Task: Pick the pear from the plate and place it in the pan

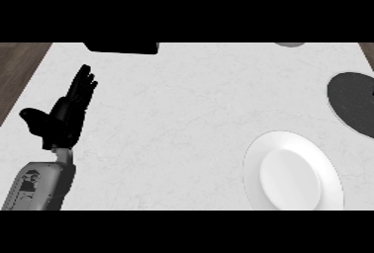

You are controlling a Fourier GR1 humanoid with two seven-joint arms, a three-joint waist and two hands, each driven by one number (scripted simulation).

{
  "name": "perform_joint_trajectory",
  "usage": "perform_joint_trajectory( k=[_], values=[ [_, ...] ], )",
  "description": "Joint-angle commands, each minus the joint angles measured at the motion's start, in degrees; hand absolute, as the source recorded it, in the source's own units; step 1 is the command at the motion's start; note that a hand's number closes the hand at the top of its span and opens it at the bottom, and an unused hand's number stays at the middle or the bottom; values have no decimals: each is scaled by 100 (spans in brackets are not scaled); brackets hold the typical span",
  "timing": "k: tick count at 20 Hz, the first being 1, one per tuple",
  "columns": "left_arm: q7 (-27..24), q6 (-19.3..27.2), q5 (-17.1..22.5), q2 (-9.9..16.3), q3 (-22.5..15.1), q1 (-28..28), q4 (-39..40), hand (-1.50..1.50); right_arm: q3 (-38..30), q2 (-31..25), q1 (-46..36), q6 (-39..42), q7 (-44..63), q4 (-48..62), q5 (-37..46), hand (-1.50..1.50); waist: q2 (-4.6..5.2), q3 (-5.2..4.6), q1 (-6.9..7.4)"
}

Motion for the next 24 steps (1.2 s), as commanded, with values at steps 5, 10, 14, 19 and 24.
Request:
perform_joint_trajectory(
  k=[5, 10, 14, 19, 24],
  values=[
    [14, -98, 115, 51, 115, -215, 51, 0, -551, 89, -208, 1141, -432, 884, -616, -150, 48, 17, 93],
    [-2, -63, 8, 40, 53, -88, 85, 0, -909, 34, -67, 2058, -1016, 1098, -1021, -150, 42, 28, 57],
    [90, 16, -4, -22, 40, -144, -16, 0, -1069, 21, 150, 1849, -1541, 1136, -1117, -150, 13, 26, 12],
    [-5, -8, 33, 69, 203, -52, 151, 0, -1784, 47, 229, 1716, -2437, 901, -1810, -150, -31, 17, -115],
    [-171, 166, -185, -82, 71, 77, 143, 0, -2322, -220, 299, 2687, -2701, 1028, -2395, -150, -77, -1, -181]
  ],
)
